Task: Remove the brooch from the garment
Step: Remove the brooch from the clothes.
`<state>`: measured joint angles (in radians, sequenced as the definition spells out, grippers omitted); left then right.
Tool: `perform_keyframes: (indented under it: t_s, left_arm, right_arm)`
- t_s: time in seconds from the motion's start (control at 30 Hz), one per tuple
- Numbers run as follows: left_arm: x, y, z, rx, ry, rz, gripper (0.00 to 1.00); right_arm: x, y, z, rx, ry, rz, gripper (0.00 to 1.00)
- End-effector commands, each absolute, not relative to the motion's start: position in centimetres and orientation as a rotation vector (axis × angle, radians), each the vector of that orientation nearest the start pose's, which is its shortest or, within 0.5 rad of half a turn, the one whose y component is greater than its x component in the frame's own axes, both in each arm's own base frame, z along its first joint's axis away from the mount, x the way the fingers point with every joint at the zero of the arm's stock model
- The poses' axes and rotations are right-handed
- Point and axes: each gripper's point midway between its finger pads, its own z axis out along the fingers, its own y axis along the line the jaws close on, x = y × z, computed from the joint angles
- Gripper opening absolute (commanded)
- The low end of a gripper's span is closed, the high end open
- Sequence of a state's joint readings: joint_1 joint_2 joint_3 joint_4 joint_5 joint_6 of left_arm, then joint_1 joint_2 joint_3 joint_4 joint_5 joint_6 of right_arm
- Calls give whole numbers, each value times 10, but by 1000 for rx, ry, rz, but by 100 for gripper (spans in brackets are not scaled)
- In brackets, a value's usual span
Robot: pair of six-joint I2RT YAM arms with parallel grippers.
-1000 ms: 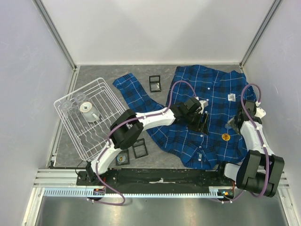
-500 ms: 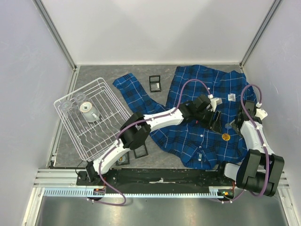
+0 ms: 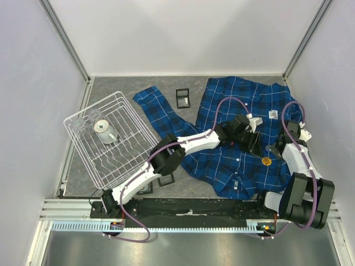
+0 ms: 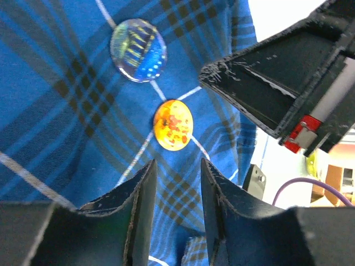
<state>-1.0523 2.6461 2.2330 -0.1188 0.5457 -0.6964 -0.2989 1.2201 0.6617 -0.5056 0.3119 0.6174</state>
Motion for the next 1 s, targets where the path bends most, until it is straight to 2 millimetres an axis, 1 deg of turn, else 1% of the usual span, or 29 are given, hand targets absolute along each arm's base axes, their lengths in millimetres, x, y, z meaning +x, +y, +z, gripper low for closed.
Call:
perform_keyframes:
  t_s: [0.0, 0.03, 0.07, 0.1, 0.13, 0.17, 0.2, 0.23, 0.3, 0.33, 0.37, 0.4, 0.43, 0.47, 0.5, 0.57, 0.6, 0.63, 0.67, 0.7, 0.73, 0.8, 0.83, 0.9, 0.93, 0.97]
  left_arm:
    - [257, -633, 62, 686, 2354, -1548, 43]
    - [259, -632, 57, 659, 2381, -1561, 43]
    - [263, -629, 47, 632, 2411, -1568, 42]
    - [264, -627, 40, 606, 2442, -1566, 42]
    - [266, -625, 34, 597, 2458, -1556, 42]
    - [272, -620, 25, 570, 2490, -1521, 42]
    - [274, -617, 22, 578, 2492, -1500, 42]
    - [275, -615, 19, 577, 2499, -1480, 42]
    - [281, -610, 17, 576, 2501, -1441, 42]
    - [280, -605, 10, 566, 2521, -1419, 42]
    - [285, -602, 6, 544, 2529, -1386, 41]
    - [286, -599, 9, 530, 2531, -1378, 41]
    - [287, -597, 6, 523, 2540, -1367, 42]
    - [286, -597, 8, 537, 2532, -1368, 42]
    - [288, -598, 19, 547, 2508, -1378, 42]
    - [290, -598, 30, 570, 2477, -1366, 42]
    - [290, -598, 42, 578, 2460, -1364, 42]
    - [292, -598, 50, 582, 2447, -1362, 43]
    - [293, -598, 58, 597, 2428, -1361, 43]
    - [293, -601, 75, 616, 2386, -1383, 45]
    - [287, -604, 83, 648, 2365, -1410, 47]
    - [278, -614, 103, 711, 2300, -1469, 48]
    - [266, -621, 112, 752, 2268, -1525, 48]
    - [256, -629, 120, 773, 2234, -1602, 47]
    - [246, -636, 119, 777, 2227, -1671, 46]
    - [243, -640, 120, 779, 2219, -1704, 46]
  right_arm:
    - [245, -108, 52, 1167, 2248, -275, 11]
    - [248, -102, 50, 1147, 2267, -229, 15]
    - [253, -95, 49, 1123, 2284, -170, 18]
    - [257, -87, 46, 1052, 2327, -111, 22]
    - [266, -71, 45, 1002, 2350, 17, 27]
    - [268, -70, 43, 993, 2359, 21, 28]
    - [269, -72, 41, 987, 2374, 10, 29]
    - [269, -73, 40, 973, 2383, 1, 34]
    - [274, -75, 39, 953, 2386, -4, 38]
    - [278, -75, 42, 947, 2381, 3, 41]
    - [279, -72, 41, 944, 2386, 32, 43]
    - [280, -69, 38, 945, 2402, 49, 43]
    - [278, -68, 36, 945, 2418, 48, 44]
    - [277, -67, 34, 942, 2432, 46, 44]
    - [275, -66, 34, 935, 2442, 45, 44]
    - [271, -65, 32, 940, 2459, 41, 44]
    - [270, -69, 33, 953, 2460, 9, 44]
    - [262, -71, 31, 978, 2486, -21, 45]
    - [261, -73, 31, 1005, 2480, -39, 47]
    - [260, -74, 33, 1011, 2477, -48, 51]
    - [260, -73, 34, 1013, 2473, -39, 53]
    - [263, -71, 43, 1021, 2435, -15, 60]
    - [264, -69, 45, 1019, 2423, 2, 62]
    - [265, -62, 47, 1014, 2417, 63, 63]
    - [265, -61, 47, 1023, 2419, 67, 63]
    - [264, -60, 46, 1031, 2427, 66, 61]
